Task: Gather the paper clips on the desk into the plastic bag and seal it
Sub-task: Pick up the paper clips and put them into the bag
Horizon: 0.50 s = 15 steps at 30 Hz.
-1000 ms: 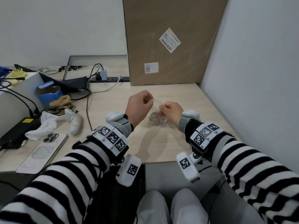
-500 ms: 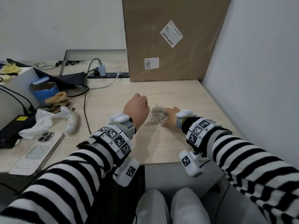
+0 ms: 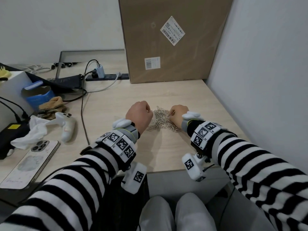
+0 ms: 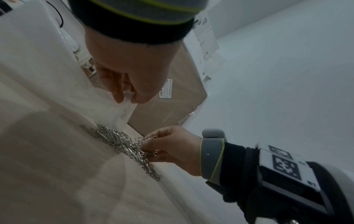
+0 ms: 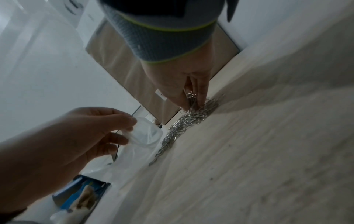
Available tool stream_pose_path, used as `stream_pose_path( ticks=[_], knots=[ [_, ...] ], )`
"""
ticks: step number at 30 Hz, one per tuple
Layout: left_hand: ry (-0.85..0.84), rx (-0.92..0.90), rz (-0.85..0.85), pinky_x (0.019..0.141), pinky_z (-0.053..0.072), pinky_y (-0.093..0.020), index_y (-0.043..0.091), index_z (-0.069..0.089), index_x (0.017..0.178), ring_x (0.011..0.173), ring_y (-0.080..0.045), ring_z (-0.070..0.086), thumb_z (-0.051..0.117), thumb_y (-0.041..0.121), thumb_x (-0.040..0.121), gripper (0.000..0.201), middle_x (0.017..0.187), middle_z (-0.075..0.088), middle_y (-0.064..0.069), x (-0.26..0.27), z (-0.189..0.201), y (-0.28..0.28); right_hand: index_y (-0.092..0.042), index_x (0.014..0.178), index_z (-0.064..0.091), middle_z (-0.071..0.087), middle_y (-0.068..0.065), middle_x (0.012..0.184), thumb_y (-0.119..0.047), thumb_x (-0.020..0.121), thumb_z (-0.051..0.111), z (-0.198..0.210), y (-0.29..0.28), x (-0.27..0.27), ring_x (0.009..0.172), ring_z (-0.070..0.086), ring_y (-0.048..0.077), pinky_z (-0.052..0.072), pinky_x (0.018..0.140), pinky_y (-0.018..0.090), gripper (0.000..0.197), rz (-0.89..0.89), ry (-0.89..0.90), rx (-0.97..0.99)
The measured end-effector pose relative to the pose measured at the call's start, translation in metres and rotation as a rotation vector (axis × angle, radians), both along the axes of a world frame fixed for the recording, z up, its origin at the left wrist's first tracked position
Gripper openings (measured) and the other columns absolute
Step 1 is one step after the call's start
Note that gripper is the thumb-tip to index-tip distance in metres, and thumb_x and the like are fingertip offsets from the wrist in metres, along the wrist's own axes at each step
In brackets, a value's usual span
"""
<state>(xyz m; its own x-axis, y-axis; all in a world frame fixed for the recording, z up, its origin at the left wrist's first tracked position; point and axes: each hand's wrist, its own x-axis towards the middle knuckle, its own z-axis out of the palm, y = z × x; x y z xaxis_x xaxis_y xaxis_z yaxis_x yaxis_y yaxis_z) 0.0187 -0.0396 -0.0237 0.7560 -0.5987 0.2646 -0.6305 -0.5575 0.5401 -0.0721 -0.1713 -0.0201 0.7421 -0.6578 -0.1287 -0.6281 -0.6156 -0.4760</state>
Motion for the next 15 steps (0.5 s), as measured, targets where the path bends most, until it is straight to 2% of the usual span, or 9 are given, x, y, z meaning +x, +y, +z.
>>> stream_pose_path(
  ticks=[2,4,6,8,10,11,15],
  knots=[
    [0.016,-0.017,0.012,0.066,0.040,-0.030,0.011,0.064,0.086,0.086,-0.026,0.059,0.051,0.015,0.083,0.014,0.091,0.068,-0.006,0.000,0.002,-0.001,-0.011,0.100,0.071,0.073,0.010,0.101,-0.015,0.085,0.065,-0.010,-0.005,-0.003,0.094,0.069,0.029,0.055,0.087,0.034,0.016,-0.105,-0.163,0.129],
    [0.044,-0.044,0.019,0.067,0.042,-0.031,0.011,0.064,0.085,0.085,-0.026,0.059,0.052,0.015,0.083,0.013,0.089,0.068,-0.006,-0.002,0.005,-0.003,-0.012,0.088,0.070,0.073,0.010,0.076,-0.013,0.080,0.072,-0.015,-0.008,-0.006,0.073,0.070,0.029,0.060,0.077,0.044,0.008,-0.208,-0.352,0.299],
    [0.080,-0.069,0.021,0.068,0.045,-0.032,0.011,0.063,0.085,0.083,-0.026,0.060,0.052,0.014,0.082,0.012,0.087,0.068,-0.006,-0.002,0.009,-0.006,-0.014,0.080,0.068,0.069,0.008,0.067,-0.010,0.078,0.074,-0.012,-0.010,-0.006,0.067,0.068,0.026,0.060,0.076,0.046,0.007,-0.257,-0.497,0.437],
    [0.119,-0.094,0.016,0.069,0.049,-0.034,0.011,0.063,0.084,0.082,-0.027,0.062,0.053,0.014,0.082,0.010,0.086,0.069,-0.007,-0.001,0.012,-0.009,-0.015,0.073,0.065,0.067,0.007,0.070,-0.005,0.080,0.072,-0.003,-0.009,-0.004,0.068,0.066,0.022,0.061,0.074,0.034,0.014,-0.236,-0.611,0.529],
    [0.159,-0.126,0.012,0.072,0.054,-0.039,0.014,0.059,0.080,0.080,-0.029,0.066,0.053,0.015,0.080,0.006,0.084,0.069,-0.008,-0.001,0.017,-0.013,-0.014,0.072,0.064,0.064,0.005,0.073,-0.001,0.081,0.070,0.010,-0.006,-0.004,0.066,0.065,0.016,0.059,0.063,0.017,0.017,-0.186,-0.701,0.602],
    [0.171,-0.138,0.011,0.073,0.054,-0.041,0.015,0.058,0.078,0.079,-0.030,0.066,0.053,0.015,0.080,0.005,0.084,0.069,-0.009,-0.002,0.019,-0.015,-0.013,0.072,0.064,0.064,0.005,0.073,0.000,0.082,0.069,0.017,-0.004,-0.004,0.065,0.064,0.014,0.057,0.060,0.014,0.017,-0.168,-0.733,0.626],
    [0.217,-0.198,0.012,0.075,0.055,-0.044,0.016,0.055,0.076,0.079,-0.031,0.068,0.052,0.014,0.078,0.004,0.083,0.070,-0.011,-0.004,0.026,-0.022,-0.013,0.071,0.064,0.064,0.004,0.070,0.001,0.080,0.070,0.034,0.000,-0.001,0.063,0.064,0.012,0.058,0.066,0.018,0.018,-0.091,-0.744,0.631]
  ],
)
